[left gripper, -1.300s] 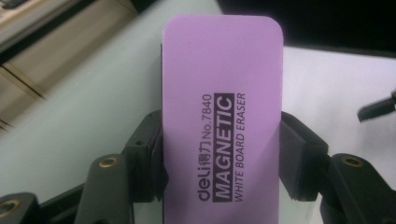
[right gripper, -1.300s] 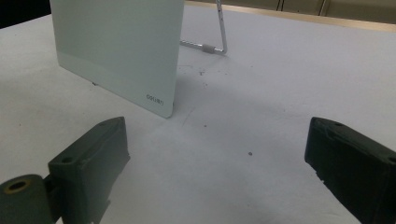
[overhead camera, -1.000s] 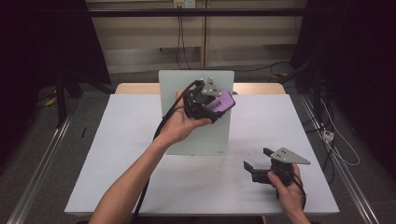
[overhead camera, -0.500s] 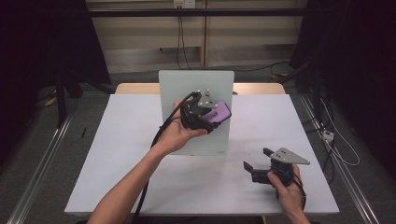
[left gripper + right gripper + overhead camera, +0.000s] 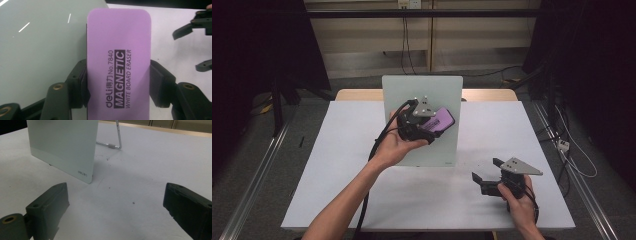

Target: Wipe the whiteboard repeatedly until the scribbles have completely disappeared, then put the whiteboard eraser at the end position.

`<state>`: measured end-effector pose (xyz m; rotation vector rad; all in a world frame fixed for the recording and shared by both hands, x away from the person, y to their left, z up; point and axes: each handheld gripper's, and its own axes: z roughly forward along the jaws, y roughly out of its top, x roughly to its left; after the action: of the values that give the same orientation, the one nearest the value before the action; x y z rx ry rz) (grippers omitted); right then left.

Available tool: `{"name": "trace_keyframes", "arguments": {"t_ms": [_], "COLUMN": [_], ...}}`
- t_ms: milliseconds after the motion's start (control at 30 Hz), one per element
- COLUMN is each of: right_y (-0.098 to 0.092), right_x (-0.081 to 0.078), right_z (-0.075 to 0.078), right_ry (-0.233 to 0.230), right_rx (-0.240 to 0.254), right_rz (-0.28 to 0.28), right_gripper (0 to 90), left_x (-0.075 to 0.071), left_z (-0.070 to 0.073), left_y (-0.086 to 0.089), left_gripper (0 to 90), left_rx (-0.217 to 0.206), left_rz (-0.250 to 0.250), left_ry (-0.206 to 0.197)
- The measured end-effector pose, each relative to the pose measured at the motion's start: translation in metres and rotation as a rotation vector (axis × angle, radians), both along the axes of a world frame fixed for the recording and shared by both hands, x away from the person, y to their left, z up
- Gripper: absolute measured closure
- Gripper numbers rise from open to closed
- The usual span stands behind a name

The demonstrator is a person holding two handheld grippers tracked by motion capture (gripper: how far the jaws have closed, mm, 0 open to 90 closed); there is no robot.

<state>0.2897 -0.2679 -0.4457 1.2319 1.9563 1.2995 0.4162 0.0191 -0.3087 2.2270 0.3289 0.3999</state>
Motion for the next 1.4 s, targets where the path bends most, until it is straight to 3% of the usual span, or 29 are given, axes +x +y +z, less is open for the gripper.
{"name": "trace_keyframes", "arguments": {"t_ms": [333, 600, 700, 1133, 1400], "right_y": [0.0, 0.001, 0.004, 0.008, 0.004], "right_x": [-0.001, 0.002, 0.004, 0.005, 0.004], "right_z": [0.0, 0.0, 0.0, -0.001, -0.001], "right_ry": [0.002, 0.002, 0.002, 0.013, 0.015], "right_rx": [0.006, 0.008, 0.001, 0.0, 0.01], "right_rz": [-0.005, 0.002, 0.009, 0.004, -0.014], "right_gripper": [6.2, 6.2, 6.2, 6.2, 6.2], "left_x": [0.0, 0.001, -0.001, -0.001, -0.011], "left_z": [-0.007, -0.003, -0.004, -0.004, -0.016], "left_y": [0.014, 0.023, 0.032, 0.066, 0.073], "left_gripper": [41.2, 41.1, 41.1, 41.1, 41.1], "left_rx": [-0.018, -0.04, -0.066, -0.049, -0.023], "left_rz": [0.01, 0.032, 0.045, 0.081, 0.06], "left_ry": [0.053, 0.04, 0.037, 0.038, 0.07]}}
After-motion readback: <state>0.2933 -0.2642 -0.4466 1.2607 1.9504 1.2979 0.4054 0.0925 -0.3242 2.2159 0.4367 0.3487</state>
